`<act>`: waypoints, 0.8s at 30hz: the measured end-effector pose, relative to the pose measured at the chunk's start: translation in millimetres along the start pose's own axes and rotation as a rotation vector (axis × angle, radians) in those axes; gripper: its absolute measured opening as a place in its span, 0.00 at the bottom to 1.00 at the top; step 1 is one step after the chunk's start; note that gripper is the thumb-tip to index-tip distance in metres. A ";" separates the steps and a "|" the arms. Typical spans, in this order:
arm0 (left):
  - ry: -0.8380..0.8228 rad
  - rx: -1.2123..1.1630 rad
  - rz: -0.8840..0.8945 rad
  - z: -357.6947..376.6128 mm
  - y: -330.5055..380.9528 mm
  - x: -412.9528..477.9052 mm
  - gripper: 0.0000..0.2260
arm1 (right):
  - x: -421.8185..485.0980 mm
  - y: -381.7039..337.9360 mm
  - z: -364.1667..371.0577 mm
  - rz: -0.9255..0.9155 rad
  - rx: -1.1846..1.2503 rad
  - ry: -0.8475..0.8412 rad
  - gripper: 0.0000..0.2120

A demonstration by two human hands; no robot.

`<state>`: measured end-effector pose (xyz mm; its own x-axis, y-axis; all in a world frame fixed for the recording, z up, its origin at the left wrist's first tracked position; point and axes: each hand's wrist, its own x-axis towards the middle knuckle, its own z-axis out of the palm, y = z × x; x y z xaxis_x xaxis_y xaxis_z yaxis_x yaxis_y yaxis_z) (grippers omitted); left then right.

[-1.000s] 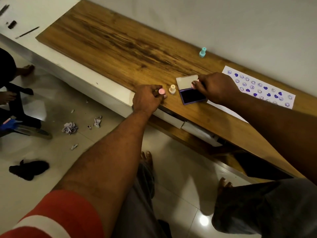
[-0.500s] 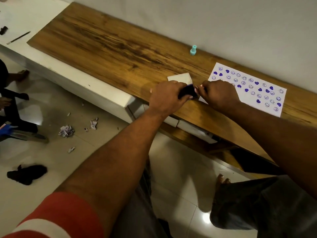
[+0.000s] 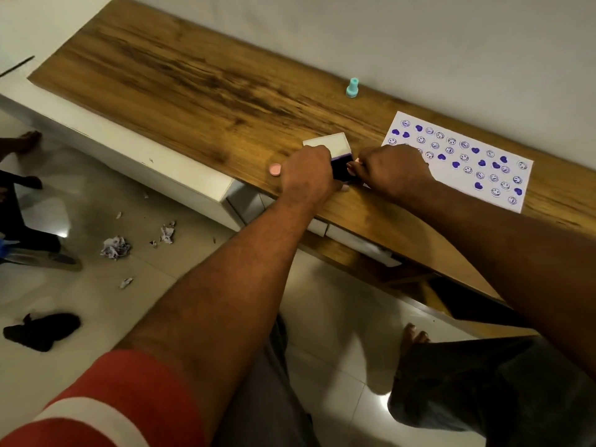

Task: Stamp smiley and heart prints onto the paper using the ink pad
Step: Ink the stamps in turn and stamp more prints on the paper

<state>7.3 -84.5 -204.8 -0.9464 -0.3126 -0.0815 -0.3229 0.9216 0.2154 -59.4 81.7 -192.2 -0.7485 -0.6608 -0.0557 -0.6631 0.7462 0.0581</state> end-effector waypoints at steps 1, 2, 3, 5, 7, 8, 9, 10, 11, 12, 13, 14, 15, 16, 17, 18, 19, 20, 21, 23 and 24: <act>0.006 -0.003 -0.014 -0.3 -0.1 -0.6 0.34 | 2.4 -0.9 -4.6 -0.016 -0.025 -0.048 0.26; 0.011 -0.005 -0.023 -0.5 -0.1 -1.0 0.34 | 5.2 -2.1 -10.8 -0.040 -0.059 -0.082 0.25; 0.013 -0.009 -0.029 -0.2 -0.2 -1.3 0.33 | 8.1 -3.6 -18.7 -0.059 -0.087 -0.092 0.24; 0.017 -0.025 -0.033 1.2 -0.5 -1.5 0.32 | 15.3 -3.7 -37.3 -0.051 -0.075 -0.005 0.24; 0.013 -0.030 -0.037 2.1 -0.3 -1.9 0.34 | 24.5 -1.0 -60.3 0.000 -0.027 0.239 0.27; 0.011 -0.029 -0.040 1.8 -0.3 -1.7 0.34 | 28.8 -1.8 -69.4 0.031 -0.039 0.395 0.28; 0.008 -0.033 -0.047 1.5 -0.6 -1.2 0.34 | 31.4 -4.6 -74.2 0.063 -0.064 0.526 0.27; 0.004 -0.039 -0.057 1.5 -0.8 -0.3 0.34 | 31.4 -9.9 -73.9 0.080 -0.071 0.592 0.26; 0.002 -0.046 -0.068 1.6 -1.5 0.5 0.32 | 28.8 -16.0 -66.3 0.061 -0.050 0.557 0.25; 0.007 -0.051 -0.079 2.2 -2.2 0.9 0.30 | 22.6 -22.5 -50.7 0.030 -0.034 0.430 0.23; 0.015 -0.049 -0.083 3.4 -2.6 0.8 0.27 | 13.9 -29.0 -31.2 0.017 -0.035 0.256 0.22; 0.019 -0.047 -0.082 4.6 -3.1 1.2 0.25 | 5.7 -32.9 -12.8 0.026 -0.039 0.093 0.21; 0.020 -0.047 -0.080 6.2 -3.2 1.8 0.25 | 1.5 -32.5 1.1 0.032 -0.057 0.001 0.22; 0.021 -0.054 -0.082 7.9 -4.1 2.4 0.25 | 3.4 -30.2 9.2 0.022 -0.100 -0.028 0.22; 0.019 -0.066 -0.084 8.5 -4.7 2.3 0.26 | 6.7 -29.1 10.9 0.008 -0.146 -0.034 0.21; 0.012 -0.075 -0.082 8.2 -4.2 2.1 0.28 | 9.7 -29.0 10.1 0.001 -0.188 -0.045 0.21; 0.007 -0.078 -0.078 7.4 -3.7 3.1 0.28 | 13.0 -29.0 8.8 0.004 -0.215 -0.055 0.20; 0.001 -0.077 -0.079 6.8 -3.5 4.0 0.29 | 15.2 -30.3 8.6 0.014 -0.217 -0.065 0.19; -0.006 -0.079 -0.085 5.9 -3.5 4.0 0.29 | 15.8 -30.9 9.3 0.029 -0.208 -0.069 0.19; -0.009 -0.091 -0.087 6.1 -4.1 5.1 0.30 | 13.4 -32.7 14.0 0.068 -0.186 -0.069 0.19; 0.003 -0.095 -0.085 7.1 -5.2 5.8 0.30 | 11.8 -33.7 16.7 0.076 -0.178 -0.063 0.19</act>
<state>3.6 -89.6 -213.3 -0.9154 -0.3897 -0.1006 -0.4014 0.8657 0.2989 -45.8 50.2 -211.5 -0.7985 -0.5925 -0.1066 -0.5990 0.7642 0.2390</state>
